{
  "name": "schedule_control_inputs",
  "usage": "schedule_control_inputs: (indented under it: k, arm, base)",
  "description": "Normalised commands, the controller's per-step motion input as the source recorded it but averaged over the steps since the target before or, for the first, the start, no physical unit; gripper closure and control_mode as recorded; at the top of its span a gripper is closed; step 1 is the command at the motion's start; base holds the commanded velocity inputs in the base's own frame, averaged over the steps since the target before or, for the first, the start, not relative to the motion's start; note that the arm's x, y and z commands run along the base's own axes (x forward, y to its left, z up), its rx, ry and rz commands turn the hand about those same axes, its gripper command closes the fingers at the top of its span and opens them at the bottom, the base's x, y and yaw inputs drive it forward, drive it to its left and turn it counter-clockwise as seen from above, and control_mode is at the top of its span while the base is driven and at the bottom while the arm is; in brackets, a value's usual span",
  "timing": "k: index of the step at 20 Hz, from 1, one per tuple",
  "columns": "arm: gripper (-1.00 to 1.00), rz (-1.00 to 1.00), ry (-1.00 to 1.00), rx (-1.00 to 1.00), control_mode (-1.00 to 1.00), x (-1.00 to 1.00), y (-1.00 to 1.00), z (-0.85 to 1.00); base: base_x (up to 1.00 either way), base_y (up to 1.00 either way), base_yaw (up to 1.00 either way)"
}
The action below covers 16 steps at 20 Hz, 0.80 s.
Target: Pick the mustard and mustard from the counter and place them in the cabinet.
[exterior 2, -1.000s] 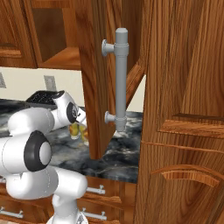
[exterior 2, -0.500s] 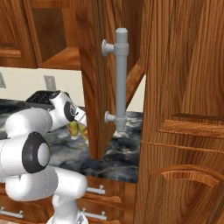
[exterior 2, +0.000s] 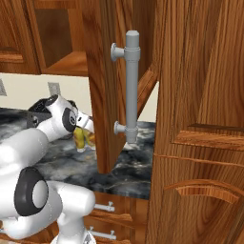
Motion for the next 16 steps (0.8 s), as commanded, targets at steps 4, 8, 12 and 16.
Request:
schedule_control_inputs:
  k: [4, 8, 12, 16]
  arm:
    - [1.00, 0.14, 0.00, 0.00, -1.00, -0.14, 0.00, 0.44]
    - [1.00, 0.08, 0.00, -0.02, -1.00, -0.29, 0.00, 0.22]
    - [1.00, 0.08, 0.00, -0.10, -1.00, -0.39, 0.00, 0.34]
    - [1.00, 0.04, 0.00, -0.08, -1.00, -0.34, 0.00, 0.40]
  base:
    - [0.00, 0.00, 0.00]
    - [0.00, 0.00, 0.00]
    - [0.00, 0.00, 0.00]
    - [0.00, 0.00, 0.00]
